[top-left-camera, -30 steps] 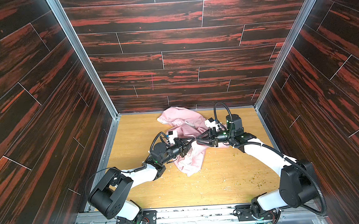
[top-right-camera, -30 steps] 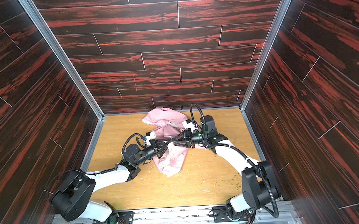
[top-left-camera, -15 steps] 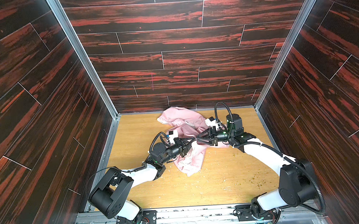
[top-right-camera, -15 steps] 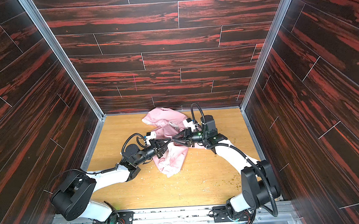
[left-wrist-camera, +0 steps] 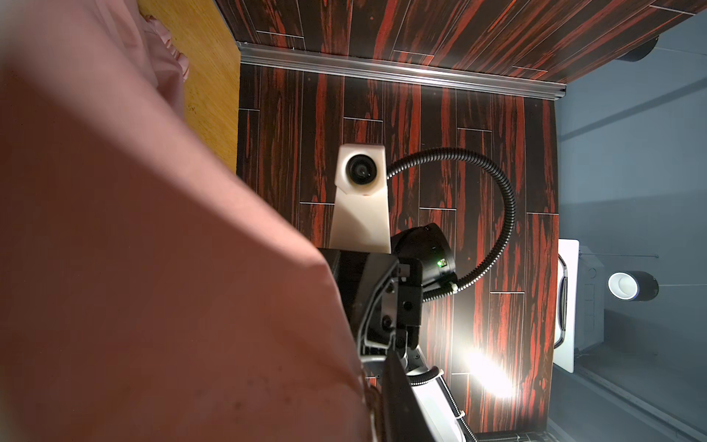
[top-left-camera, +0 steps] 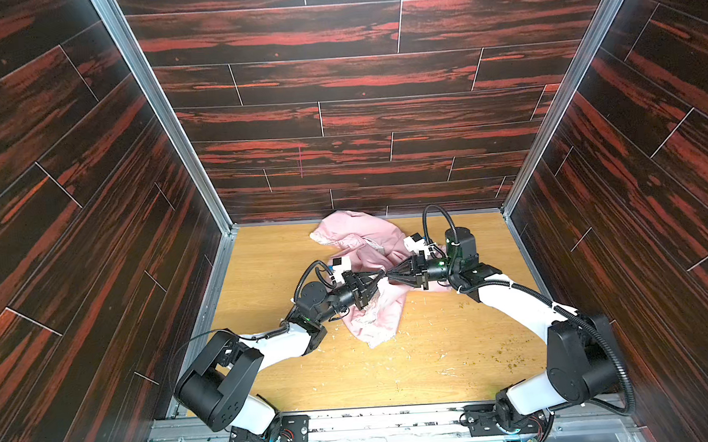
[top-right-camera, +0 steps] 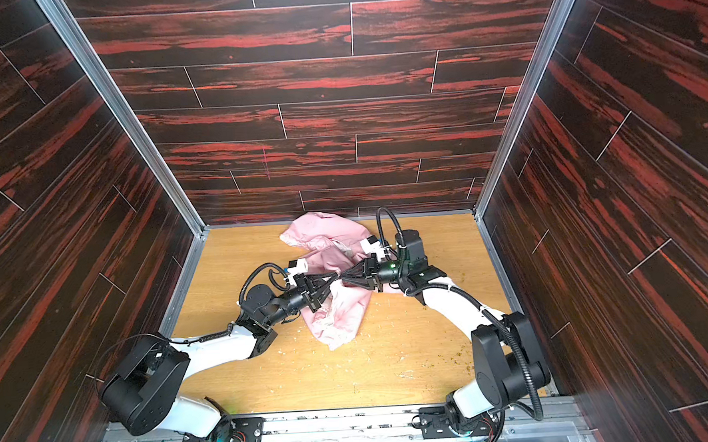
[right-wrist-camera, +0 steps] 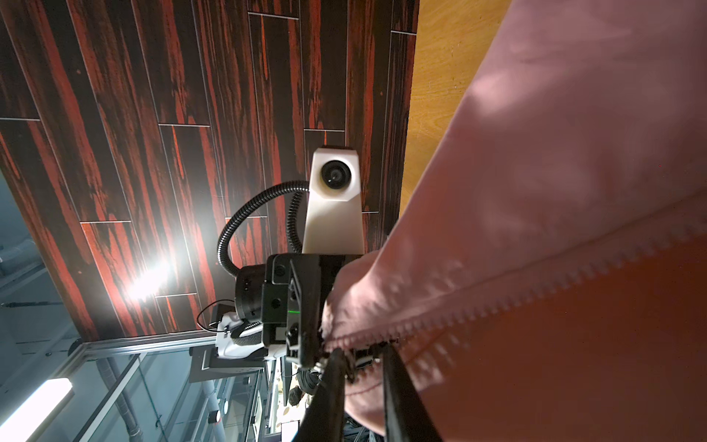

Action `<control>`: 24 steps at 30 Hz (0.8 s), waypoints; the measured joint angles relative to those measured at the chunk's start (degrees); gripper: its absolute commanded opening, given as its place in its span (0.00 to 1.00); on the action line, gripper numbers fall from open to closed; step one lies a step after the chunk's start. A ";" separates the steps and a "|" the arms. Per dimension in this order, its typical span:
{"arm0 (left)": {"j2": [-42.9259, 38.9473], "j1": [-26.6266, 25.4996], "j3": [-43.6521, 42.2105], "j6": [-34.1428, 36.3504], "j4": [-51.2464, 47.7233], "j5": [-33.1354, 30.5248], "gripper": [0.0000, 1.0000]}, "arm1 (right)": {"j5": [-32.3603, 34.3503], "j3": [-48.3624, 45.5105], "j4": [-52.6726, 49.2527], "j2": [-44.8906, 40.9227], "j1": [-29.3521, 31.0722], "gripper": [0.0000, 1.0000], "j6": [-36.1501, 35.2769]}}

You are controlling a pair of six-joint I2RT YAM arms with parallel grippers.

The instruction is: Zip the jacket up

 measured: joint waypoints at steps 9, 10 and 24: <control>0.76 -0.04 0.02 -0.37 0.42 0.00 0.00 | -0.92 -0.15 2.71 0.09 0.00 0.16 1.62; 0.76 -0.04 0.02 -0.39 0.46 0.00 0.00 | -1.03 -0.15 2.75 0.09 0.00 0.15 1.66; 1.84 -0.35 0.66 -0.63 1.05 0.02 0.00 | -2.16 -0.09 2.69 0.13 -0.02 0.13 1.44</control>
